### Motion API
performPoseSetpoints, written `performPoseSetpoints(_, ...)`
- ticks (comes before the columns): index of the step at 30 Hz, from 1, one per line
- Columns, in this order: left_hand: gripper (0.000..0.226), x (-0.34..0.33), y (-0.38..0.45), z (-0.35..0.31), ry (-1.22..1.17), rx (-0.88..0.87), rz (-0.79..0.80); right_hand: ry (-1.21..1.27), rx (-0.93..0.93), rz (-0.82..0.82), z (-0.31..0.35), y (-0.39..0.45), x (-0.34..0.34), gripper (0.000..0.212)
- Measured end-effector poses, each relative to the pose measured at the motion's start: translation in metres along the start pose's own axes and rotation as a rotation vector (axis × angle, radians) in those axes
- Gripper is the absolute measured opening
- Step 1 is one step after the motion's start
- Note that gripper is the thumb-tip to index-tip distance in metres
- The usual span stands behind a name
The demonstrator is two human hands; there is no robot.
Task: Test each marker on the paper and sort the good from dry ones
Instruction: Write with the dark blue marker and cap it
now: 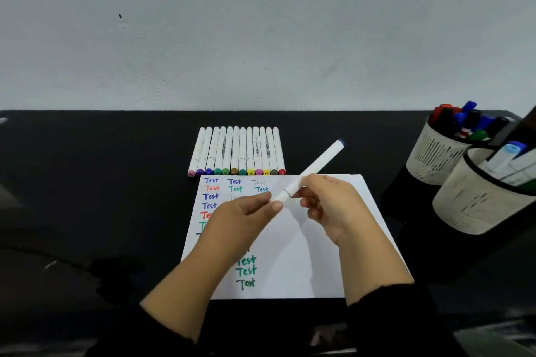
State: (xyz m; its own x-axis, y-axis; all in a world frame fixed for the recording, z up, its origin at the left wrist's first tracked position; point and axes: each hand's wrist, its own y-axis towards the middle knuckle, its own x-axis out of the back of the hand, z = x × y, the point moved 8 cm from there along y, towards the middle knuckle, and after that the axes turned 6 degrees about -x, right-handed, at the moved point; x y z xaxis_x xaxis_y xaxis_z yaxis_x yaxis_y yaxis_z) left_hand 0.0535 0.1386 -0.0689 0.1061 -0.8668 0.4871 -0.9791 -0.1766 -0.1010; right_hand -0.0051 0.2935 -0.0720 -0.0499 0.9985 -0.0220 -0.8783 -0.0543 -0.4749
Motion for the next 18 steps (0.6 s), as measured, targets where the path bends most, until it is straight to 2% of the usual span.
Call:
performPoseSetpoints(3, 0.036, -0.002, -0.001, 0.006, -0.02, 0.01, -0.058, 0.044, -0.014, 0.025, -0.01, -0.001, -0.009, 0.013)
performPoseSetpoints(7, 0.029, 0.004, 0.004, 0.007, 0.123, -0.061, -0.088, 0.032, 0.006, 0.019, -0.016, 0.002, -0.018, 0.017)
performPoseSetpoints(14, 0.037, 0.003, 0.013, 0.01, 0.228, -0.14, -0.083, 0.084, 0.08, -0.027, -0.016, 0.016, -0.023, 0.015)
performPoseSetpoints(18, 0.029, 0.0, 0.019, 0.013, 0.268, -0.143, -0.053, 0.065, 0.094, -0.006, -0.018, 0.019, -0.028, 0.02)
